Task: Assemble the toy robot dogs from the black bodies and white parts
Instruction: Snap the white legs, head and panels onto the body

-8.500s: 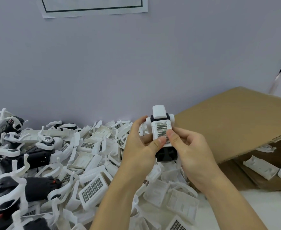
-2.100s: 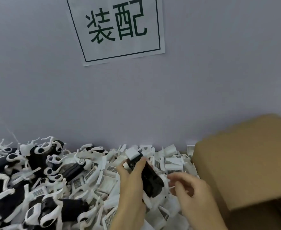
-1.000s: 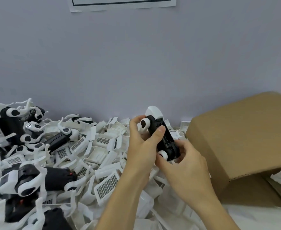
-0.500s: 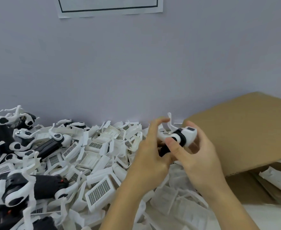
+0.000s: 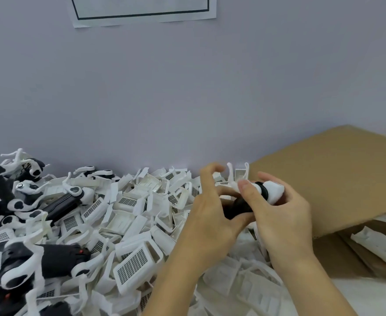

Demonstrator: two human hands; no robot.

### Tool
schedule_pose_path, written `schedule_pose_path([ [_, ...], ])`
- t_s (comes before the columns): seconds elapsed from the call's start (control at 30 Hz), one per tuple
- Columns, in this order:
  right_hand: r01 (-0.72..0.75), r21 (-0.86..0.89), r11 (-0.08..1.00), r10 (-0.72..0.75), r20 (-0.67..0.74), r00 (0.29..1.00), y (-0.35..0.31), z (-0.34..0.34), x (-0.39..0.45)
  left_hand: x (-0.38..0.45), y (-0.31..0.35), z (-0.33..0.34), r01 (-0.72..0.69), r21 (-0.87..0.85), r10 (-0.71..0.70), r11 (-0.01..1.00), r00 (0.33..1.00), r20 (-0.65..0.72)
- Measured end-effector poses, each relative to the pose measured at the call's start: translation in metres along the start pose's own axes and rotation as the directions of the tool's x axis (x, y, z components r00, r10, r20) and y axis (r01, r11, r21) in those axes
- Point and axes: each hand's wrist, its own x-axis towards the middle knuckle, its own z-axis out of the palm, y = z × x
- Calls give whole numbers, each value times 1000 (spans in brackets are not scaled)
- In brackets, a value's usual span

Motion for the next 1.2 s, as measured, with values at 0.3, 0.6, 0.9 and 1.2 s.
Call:
schedule_pose_path([
  [0.3,-82,84,993,72,120,990,-4,5,-4,4,1,-3,-20,144,43,989,987,-155],
  [0.6,-128,-13,992,128,102,987,0,5,-2,14,-4,-19,285,-696,-567,659,796,-211],
  [0.9,-191,-207,960,225,156,962,7,7,-4,15,2,-19,276,-665,-565,694,781,-265],
  [1.2,-272,-206,940,322,275,906,5,6,-5,10,11,-30,121,-935,-514,333,855,-73],
])
